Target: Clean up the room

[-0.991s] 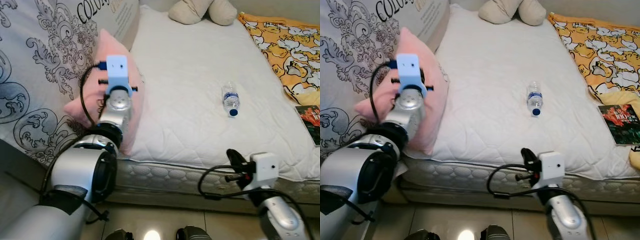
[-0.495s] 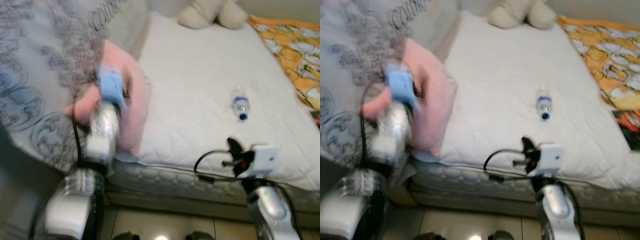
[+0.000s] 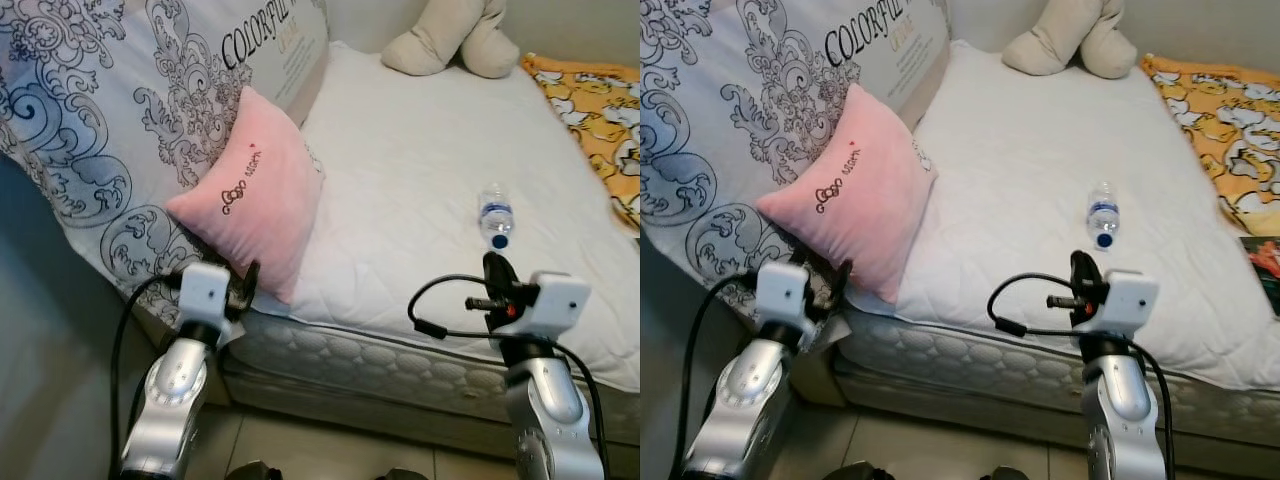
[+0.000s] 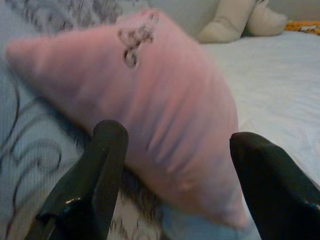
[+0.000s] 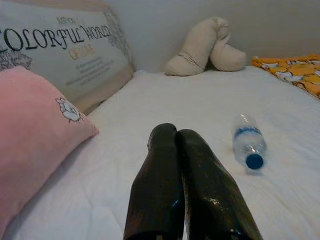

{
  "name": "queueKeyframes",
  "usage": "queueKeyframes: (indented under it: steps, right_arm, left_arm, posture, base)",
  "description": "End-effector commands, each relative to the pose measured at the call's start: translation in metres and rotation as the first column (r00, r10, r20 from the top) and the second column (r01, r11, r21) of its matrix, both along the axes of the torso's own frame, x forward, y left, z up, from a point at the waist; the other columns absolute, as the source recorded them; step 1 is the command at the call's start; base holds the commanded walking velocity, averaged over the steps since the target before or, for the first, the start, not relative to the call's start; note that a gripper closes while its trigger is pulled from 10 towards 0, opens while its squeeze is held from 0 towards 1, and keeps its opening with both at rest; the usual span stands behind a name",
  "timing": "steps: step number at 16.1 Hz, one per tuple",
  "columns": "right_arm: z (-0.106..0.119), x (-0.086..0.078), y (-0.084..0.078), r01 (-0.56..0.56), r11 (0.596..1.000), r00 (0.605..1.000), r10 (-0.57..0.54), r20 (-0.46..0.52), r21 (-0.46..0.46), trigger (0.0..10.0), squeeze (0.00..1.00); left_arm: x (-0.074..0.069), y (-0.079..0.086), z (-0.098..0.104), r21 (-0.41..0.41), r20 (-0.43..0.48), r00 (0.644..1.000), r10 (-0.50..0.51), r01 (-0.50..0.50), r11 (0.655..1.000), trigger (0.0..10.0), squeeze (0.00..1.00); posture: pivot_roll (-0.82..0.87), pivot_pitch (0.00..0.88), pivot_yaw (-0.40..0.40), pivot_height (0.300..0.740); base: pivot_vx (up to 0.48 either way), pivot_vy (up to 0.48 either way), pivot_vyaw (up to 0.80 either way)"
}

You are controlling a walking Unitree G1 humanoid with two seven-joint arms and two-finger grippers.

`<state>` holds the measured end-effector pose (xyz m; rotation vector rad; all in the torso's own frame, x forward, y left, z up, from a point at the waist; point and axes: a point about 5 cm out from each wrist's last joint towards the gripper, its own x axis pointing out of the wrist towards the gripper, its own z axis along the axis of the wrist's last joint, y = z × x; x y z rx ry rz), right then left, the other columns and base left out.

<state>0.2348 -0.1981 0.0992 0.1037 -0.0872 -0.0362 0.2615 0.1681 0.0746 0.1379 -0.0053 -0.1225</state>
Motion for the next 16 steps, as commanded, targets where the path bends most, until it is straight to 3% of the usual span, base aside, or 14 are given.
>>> queueKeyframes:
  steps: [1,3,4,5,6,10,16]
  right_arm:
    - [-0.009,-0.002,-0.005,0.024,1.000,0.999,-0.024,-0.027,0.017,10.0,0.00]
    - [-0.013,0.004,-0.009,0.035,0.999,0.999,-0.034,-0.039,0.022,10.0,0.00]
    - [-0.014,0.009,-0.008,0.020,1.000,0.998,-0.019,-0.059,0.009,10.0,0.00]
    - [-0.017,0.014,-0.007,0.015,1.000,0.996,-0.015,-0.090,0.003,10.0,0.00]
    - [-0.022,0.017,-0.007,0.039,0.999,0.993,-0.035,-0.113,0.032,10.0,0.98]
    - [-0.023,0.018,-0.002,-0.016,0.999,0.997,0.020,-0.075,0.052,10.0,1.00]
    - [-0.027,0.015,-0.002,-0.008,1.000,0.997,0.006,-0.083,-0.020,10.0,1.00]
  left_arm:
    - [0.007,-0.002,0.004,-0.026,0.001,1.000,0.018,-0.018,1.000,10.0,1.00]
    - [0.017,-0.010,0.007,-0.030,0.011,1.000,-0.005,0.005,1.000,10.0,1.00]
    - [0.021,-0.015,0.008,-0.009,0.014,1.000,-0.022,0.022,1.000,10.0,0.04]
    - [0.026,-0.018,0.005,0.031,-0.003,1.000,-0.019,0.019,0.999,10.0,0.00]
    - [0.031,-0.015,0.001,0.012,-0.042,0.999,0.007,-0.006,1.000,10.0,0.00]
    - [0.039,-0.024,0.007,-0.017,-0.009,1.000,-0.014,0.014,1.000,10.0,0.00]
    - [0.041,-0.023,0.006,-0.059,-0.005,1.000,-0.001,0.001,0.998,10.0,0.00]
  posture:
    - [-0.07,0.000,-0.008,0.719]
    - [-0.07,0.000,0.000,0.719]
    - [-0.08,0.000,0.010,0.719]
    - [-0.08,0.000,0.012,0.719]
    - [-0.10,0.000,0.015,0.719]
    - [-0.09,0.000,0.012,0.719]
    - [-0.10,0.000,0.017,0.719]
  base:
    - [0.000,0.000,0.00]
    - [0.000,0.000,0.00]
    - [0.000,0.000,0.00]
    - [0.000,0.000,0.00]
    - [0.000,0.000,0.00]
    - [0.000,0.000,0.00]
    - [0.000,0.000,0.00]
